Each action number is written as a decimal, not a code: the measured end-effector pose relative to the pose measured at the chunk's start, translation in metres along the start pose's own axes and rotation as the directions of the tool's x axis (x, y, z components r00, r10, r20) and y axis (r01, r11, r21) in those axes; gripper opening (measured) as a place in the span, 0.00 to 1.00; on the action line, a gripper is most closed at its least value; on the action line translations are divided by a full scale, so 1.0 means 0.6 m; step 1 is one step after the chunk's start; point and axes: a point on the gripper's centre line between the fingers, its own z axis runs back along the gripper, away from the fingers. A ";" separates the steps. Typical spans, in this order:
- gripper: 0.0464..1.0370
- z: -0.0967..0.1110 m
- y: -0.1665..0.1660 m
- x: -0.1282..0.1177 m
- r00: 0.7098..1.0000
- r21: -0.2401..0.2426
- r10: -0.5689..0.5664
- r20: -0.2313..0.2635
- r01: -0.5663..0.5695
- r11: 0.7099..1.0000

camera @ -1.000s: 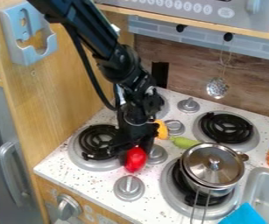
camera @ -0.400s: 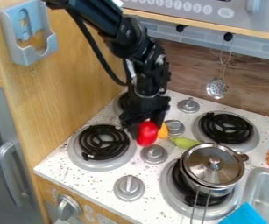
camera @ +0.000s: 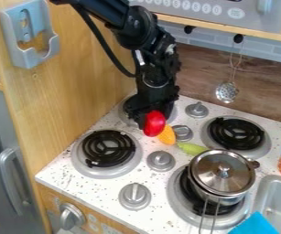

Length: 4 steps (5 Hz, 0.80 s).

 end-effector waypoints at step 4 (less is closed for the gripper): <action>0.75 -0.052 0.034 0.068 0.995 0.072 0.095 0.040 -0.098 0.993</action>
